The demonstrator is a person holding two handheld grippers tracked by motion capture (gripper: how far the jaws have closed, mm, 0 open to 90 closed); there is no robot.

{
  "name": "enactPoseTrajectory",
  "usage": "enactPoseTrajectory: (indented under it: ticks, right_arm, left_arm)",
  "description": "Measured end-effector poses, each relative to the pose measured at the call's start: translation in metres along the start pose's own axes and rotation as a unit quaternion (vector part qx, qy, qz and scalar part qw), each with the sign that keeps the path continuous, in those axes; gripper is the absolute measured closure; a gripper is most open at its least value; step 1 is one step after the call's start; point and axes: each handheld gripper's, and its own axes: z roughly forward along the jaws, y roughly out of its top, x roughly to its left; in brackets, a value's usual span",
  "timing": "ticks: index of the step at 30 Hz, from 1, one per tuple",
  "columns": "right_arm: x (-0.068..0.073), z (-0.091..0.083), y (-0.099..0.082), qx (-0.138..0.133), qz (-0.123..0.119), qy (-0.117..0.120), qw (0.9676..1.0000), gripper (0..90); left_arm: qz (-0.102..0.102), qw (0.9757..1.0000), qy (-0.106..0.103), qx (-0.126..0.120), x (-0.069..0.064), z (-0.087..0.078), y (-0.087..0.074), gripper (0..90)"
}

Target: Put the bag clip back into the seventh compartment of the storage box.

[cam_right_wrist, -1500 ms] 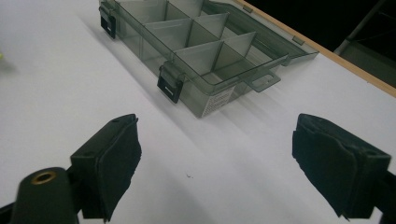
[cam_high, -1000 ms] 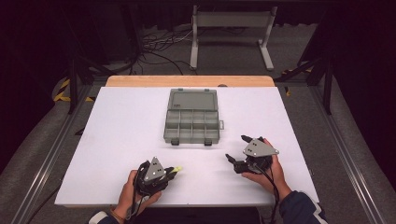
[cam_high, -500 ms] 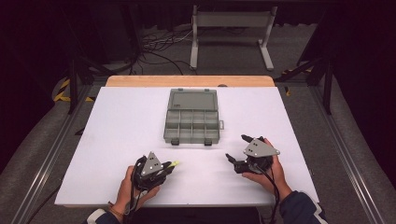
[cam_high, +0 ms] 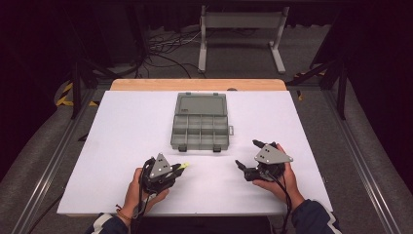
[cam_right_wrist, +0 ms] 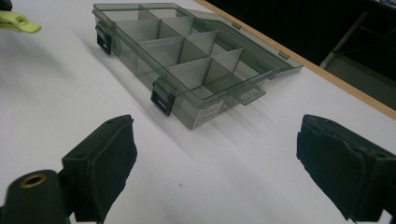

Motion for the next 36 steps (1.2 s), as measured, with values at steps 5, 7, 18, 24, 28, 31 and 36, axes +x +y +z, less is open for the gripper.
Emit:
enactPoseTrajectory:
  ticks: [5,7,18,24,28,31,36]
  right_arm:
    - [0.000,0.000,0.000,0.000,-0.002,-0.002,1.0000,12.3]
    - [0.000,0.000,0.000,0.000,-0.002,-0.002,1.0000,12.3]
    - [0.000,0.000,0.000,0.004,-0.003,-0.002,1.0000,12.2]
    - [0.000,0.001,-0.001,0.005,-0.003,-0.002,1.0000,12.3]
    - [-0.001,0.001,-0.001,0.004,-0.003,-0.002,1.0000,12.3]
    - [-0.001,0.000,-0.001,0.003,-0.001,-0.002,1.0000,12.3]
    - [-0.001,0.001,-0.001,0.005,-0.002,-0.001,1.0000,12.3]
  left_arm:
    - [-0.004,1.0000,-0.002,-0.008,0.002,0.004,0.007,78.0]
    - [0.001,0.9999,0.003,-0.012,0.003,0.005,0.010,78.0]
    - [-0.004,0.9996,0.007,-0.028,0.007,0.017,0.025,78.0]
    - [-0.009,0.9991,0.014,-0.038,0.010,0.025,0.033,78.0]
    - [-0.022,0.9987,0.014,-0.045,0.014,0.034,0.038,78.0]
    - [-0.028,0.9982,0.017,-0.050,0.016,0.039,0.041,78.0]
    - [-0.029,0.9981,0.020,-0.050,0.017,0.049,0.045,78.0]
